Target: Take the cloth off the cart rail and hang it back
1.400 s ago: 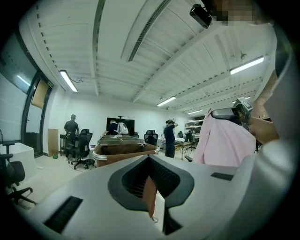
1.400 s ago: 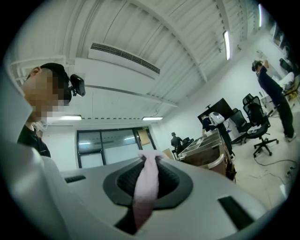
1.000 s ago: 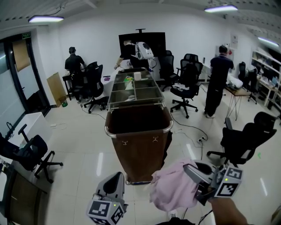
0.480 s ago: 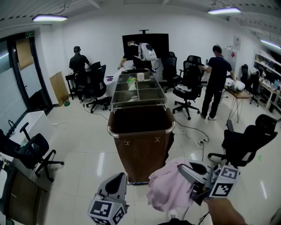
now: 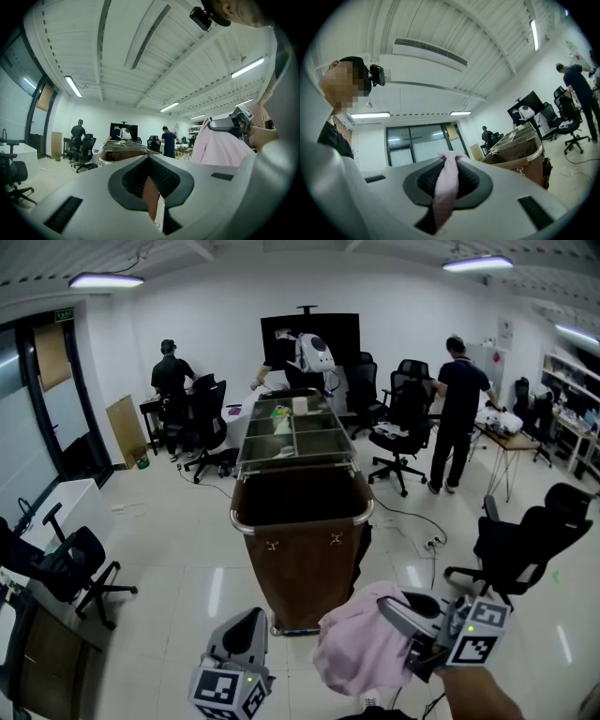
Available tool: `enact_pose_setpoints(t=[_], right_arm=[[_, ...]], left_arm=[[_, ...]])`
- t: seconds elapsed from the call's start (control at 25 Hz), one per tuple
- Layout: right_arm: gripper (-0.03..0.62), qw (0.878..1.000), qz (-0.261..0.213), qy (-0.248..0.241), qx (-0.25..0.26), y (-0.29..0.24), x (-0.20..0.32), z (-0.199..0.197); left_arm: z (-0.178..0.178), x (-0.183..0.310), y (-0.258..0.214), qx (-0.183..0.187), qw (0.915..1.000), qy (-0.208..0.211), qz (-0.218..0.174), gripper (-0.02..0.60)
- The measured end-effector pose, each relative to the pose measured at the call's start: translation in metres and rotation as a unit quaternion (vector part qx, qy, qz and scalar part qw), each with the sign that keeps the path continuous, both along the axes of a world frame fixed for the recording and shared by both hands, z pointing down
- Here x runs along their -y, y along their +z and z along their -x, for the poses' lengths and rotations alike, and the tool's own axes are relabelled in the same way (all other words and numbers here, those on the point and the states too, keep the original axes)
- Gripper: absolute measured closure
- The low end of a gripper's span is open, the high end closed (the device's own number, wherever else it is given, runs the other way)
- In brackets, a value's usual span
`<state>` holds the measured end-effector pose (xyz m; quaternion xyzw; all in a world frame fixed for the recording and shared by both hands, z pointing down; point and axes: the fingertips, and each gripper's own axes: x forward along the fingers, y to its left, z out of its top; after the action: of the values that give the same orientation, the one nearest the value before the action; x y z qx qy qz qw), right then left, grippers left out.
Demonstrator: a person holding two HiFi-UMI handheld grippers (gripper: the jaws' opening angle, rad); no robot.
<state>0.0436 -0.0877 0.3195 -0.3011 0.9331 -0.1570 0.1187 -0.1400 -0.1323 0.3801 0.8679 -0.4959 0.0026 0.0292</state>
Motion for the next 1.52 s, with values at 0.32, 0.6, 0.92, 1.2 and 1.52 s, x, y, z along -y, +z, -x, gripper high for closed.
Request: enact_pose_setpoints(t=[0.32,0.6,0.92,1.2,1.52], right_arm=[[0.543,1.000,-0.003,-0.003,0.002,0.000,0.000,0.007],[0.543,1.000,-0.004,-0.023,0.018,-0.023,0.018,0.018],[0.543,0.996,-0.034,-0.038,0.074,-0.106,0.089,0.010],[0.543,0.994,-0.076,-0.028,0.075,-0.171,0.202,0.013],[0.543,0.992,-0.078,0.059,0.085,-0.157,0.360,-0.004]], left_arm=[[0.001,-0.003,0.000,0.004,1.0000,0.004,0.001,0.581],[0.012,0.003,0.004,0.017,0.9998,-0.010,0.001,0.581],[0.022,0.033,0.008,0.040,0.9983,-0.042,-0.006,0.581],[0.030,0.084,0.003,0.022,0.9968,-0.078,-0.001,0.581],[0.026,0.120,0.008,0.038,0.9919,-0.121,-0.001,0.581]])
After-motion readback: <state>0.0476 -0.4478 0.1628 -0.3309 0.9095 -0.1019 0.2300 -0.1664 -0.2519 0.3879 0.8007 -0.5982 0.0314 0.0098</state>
